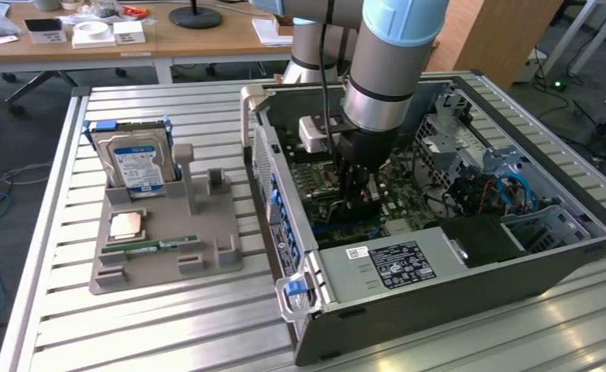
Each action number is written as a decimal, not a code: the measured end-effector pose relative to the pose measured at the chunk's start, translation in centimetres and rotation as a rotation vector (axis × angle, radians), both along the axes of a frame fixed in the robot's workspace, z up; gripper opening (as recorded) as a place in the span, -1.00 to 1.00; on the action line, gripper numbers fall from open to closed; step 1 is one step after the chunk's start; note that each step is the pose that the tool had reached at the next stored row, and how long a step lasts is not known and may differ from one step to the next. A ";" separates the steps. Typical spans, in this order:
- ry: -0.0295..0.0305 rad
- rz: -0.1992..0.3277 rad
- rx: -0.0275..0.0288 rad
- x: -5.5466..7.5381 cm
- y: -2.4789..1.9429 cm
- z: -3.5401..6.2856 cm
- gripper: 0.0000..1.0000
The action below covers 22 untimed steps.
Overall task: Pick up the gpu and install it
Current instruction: 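Insert the gpu into the slot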
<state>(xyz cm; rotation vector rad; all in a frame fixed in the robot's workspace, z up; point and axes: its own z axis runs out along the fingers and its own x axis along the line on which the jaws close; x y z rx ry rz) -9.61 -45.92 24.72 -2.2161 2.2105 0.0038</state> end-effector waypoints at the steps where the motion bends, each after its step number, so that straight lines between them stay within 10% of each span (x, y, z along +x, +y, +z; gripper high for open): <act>1: 0.0000 0.000 0.0000 0.0 0.00 0.00 -0.49; 6: -0.0001 0.000 0.0004 0.0 0.01 -0.02 -0.47; 14: 0.0000 0.000 0.0000 0.0 0.00 0.00 0.25; 22: 0.0000 0.000 -0.0001 0.0 0.00 0.89 0.25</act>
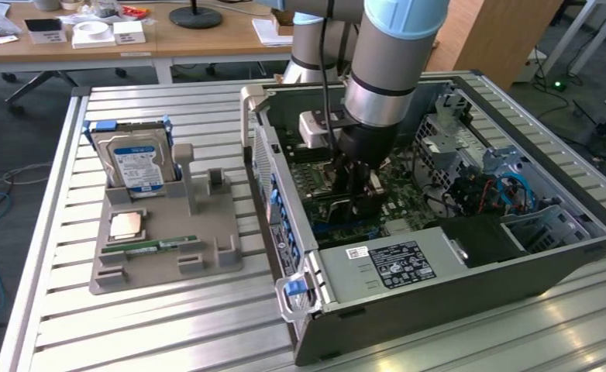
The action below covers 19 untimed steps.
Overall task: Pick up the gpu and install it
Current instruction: 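Insert the gpu into the slot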
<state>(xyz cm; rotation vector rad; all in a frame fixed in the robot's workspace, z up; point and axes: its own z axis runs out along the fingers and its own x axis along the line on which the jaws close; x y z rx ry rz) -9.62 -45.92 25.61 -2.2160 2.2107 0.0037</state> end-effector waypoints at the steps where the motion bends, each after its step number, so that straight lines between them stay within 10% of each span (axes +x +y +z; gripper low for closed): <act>1: 0.0000 0.000 0.0001 0.0 0.00 0.27 0.25; 19: -0.0008 0.000 0.0001 0.0 0.00 5.91 0.25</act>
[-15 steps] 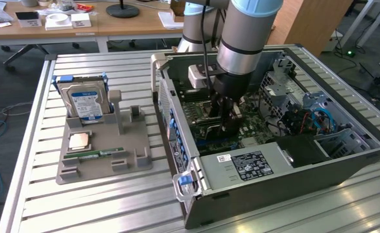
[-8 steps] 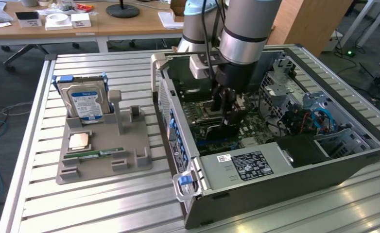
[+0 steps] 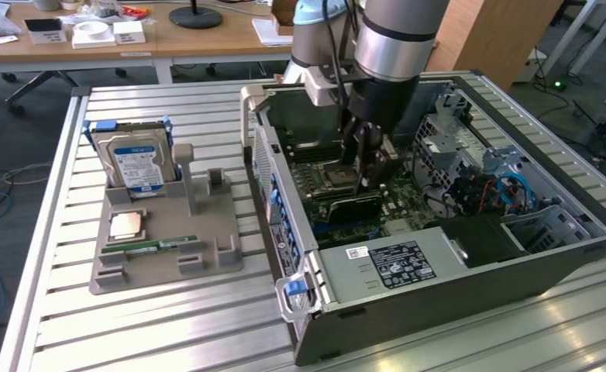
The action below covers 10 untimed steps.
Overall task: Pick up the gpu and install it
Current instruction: 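Insert the gpu into the slot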
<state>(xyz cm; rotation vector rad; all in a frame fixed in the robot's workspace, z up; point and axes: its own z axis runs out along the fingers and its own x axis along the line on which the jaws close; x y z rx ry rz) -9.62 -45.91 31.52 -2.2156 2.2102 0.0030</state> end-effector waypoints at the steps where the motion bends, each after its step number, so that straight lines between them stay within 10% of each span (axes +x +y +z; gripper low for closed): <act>1: -0.0001 0.000 0.0000 0.0 0.00 0.32 0.25; 10: -0.0010 0.000 -0.0001 0.0 0.00 3.06 0.25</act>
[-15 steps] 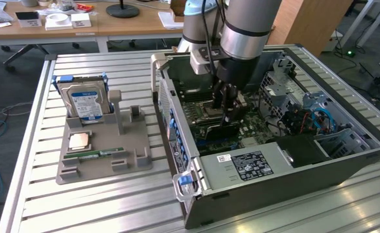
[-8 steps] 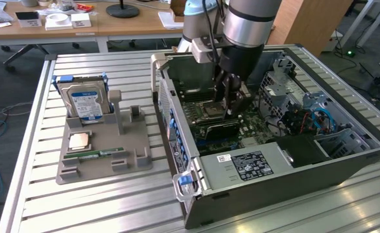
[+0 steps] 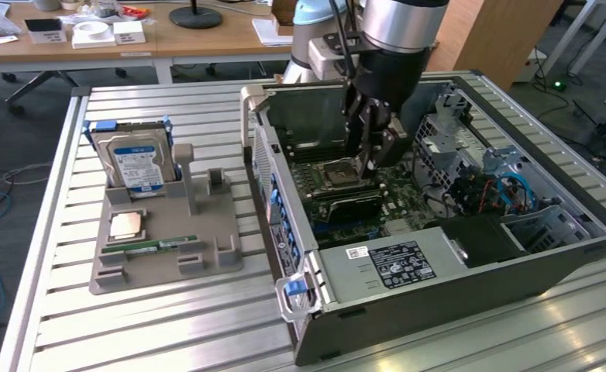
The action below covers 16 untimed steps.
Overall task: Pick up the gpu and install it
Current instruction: 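Insert the gpu into the slot, then press down on the gpu until it lock into place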
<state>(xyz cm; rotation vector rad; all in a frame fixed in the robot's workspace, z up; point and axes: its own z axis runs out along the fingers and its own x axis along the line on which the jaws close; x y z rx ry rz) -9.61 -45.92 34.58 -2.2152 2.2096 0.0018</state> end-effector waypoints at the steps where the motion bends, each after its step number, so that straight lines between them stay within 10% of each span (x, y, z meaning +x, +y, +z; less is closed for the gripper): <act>1: -0.0002 0.000 0.0000 0.0 0.00 0.26 0.25; 16: -0.0004 0.000 0.0000 0.0 0.00 0.44 0.25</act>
